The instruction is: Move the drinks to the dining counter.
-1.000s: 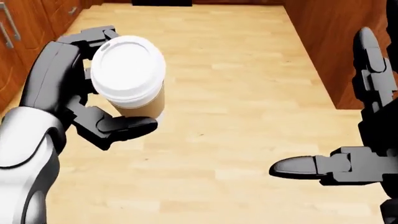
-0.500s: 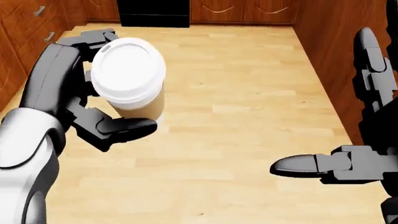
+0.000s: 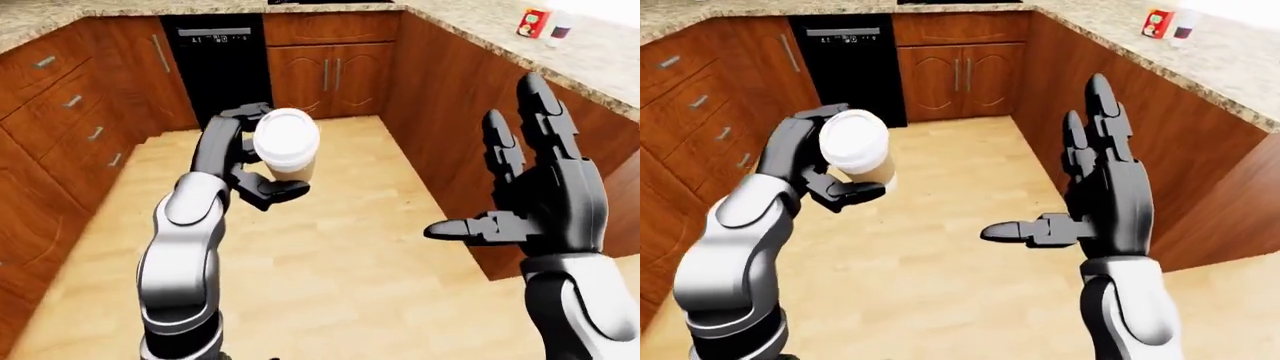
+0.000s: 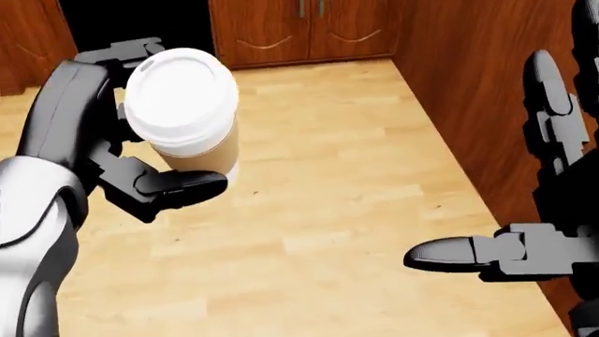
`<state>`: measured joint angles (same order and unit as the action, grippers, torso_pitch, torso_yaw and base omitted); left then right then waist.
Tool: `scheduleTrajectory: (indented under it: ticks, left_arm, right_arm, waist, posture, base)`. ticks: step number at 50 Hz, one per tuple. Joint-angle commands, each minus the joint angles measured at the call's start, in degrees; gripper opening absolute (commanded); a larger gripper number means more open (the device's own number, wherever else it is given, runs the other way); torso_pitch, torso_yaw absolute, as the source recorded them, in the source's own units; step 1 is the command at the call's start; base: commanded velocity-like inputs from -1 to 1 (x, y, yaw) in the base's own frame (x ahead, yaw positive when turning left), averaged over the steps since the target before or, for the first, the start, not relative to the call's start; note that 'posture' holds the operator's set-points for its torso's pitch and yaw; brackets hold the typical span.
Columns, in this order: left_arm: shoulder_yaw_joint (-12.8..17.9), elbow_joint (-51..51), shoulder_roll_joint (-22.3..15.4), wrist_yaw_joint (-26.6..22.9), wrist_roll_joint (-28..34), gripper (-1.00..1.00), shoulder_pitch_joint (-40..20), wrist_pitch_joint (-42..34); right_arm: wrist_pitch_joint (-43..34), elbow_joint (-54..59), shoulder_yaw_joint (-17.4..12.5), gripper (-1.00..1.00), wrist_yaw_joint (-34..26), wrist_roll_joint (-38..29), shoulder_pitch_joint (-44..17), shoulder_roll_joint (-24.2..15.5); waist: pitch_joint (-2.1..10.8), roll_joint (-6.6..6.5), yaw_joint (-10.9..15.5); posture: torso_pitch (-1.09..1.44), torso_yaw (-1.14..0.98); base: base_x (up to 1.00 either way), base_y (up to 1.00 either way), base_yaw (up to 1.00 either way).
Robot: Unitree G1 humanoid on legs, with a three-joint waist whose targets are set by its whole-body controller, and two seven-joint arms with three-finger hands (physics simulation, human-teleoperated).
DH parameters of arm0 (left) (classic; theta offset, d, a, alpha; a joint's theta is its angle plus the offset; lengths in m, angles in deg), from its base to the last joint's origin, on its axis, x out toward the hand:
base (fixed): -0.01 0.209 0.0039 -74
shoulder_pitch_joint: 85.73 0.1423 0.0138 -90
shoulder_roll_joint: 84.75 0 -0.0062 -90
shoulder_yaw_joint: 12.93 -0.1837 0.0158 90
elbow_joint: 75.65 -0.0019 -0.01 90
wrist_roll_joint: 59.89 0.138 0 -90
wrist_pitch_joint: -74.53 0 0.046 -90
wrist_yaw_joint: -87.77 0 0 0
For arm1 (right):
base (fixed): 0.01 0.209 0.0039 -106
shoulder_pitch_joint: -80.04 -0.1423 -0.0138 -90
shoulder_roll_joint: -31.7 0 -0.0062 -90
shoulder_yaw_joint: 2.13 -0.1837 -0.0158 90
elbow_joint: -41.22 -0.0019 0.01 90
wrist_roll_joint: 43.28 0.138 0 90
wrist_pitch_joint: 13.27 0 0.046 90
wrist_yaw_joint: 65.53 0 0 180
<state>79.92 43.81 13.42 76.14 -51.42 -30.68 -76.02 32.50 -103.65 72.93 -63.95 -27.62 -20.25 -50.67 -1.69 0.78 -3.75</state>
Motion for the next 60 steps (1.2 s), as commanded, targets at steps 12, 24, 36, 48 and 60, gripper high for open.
scheduleTrajectory:
  ticks: [12, 24, 36, 48, 60]
  left_arm:
    - [0.41, 2.67, -0.7, 0.41, -0.42, -1.0, -1.27, 1.96]
    - [0.42, 2.89, -0.95, 0.28, -0.43, -1.0, -1.99, 1.4]
    - [0.12, 2.62, -0.89, 0.1, -0.09, -1.0, -1.91, 1.65]
    - [0.1, 3.81, -1.02, -0.27, 0.27, -1.0, -3.86, -0.73]
    - [0.07, 2.52, -2.38, -0.87, 0.25, -1.0, -11.15, -4.96]
  right_arm:
    - [0.85, -1.4, 0.0, 1.0, 0.11, 0.02, -0.74, 0.0]
    - [-0.29, -2.28, -0.89, 1.0, 0.67, 1.01, -1.32, -0.28]
    - [0.02, -1.95, -1.36, 1.0, 0.93, 1.53, -1.08, -0.64]
    - [0.6, -1.26, -2.63, 1.0, 2.63, 0.14, -2.54, -1.8]
    - [-3.2, -3.03, -5.54, 1.0, 4.66, 3.53, -5.91, -4.35]
  waist:
    - [1.03, -4.19, 3.57]
    - [0.54, 0.37, 1.42]
    - [0.96, -5.57, 3.32]
    - [2.12, 2.74, 4.51]
    - [0.26, 1.35, 2.92]
  posture:
    - [0.0, 0.0]
    - [0.0, 0.0]
    - [0.0, 0.0]
    - [0.0, 0.0]
    - [0.0, 0.0]
  base:
    - [0.18, 0.0, -1.0]
    - [0.18, 0.0, -1.0]
    - [0.18, 0.0, -1.0]
    - [0.22, -0.01, -0.67]
    - [0.89, 0.37, 0.0]
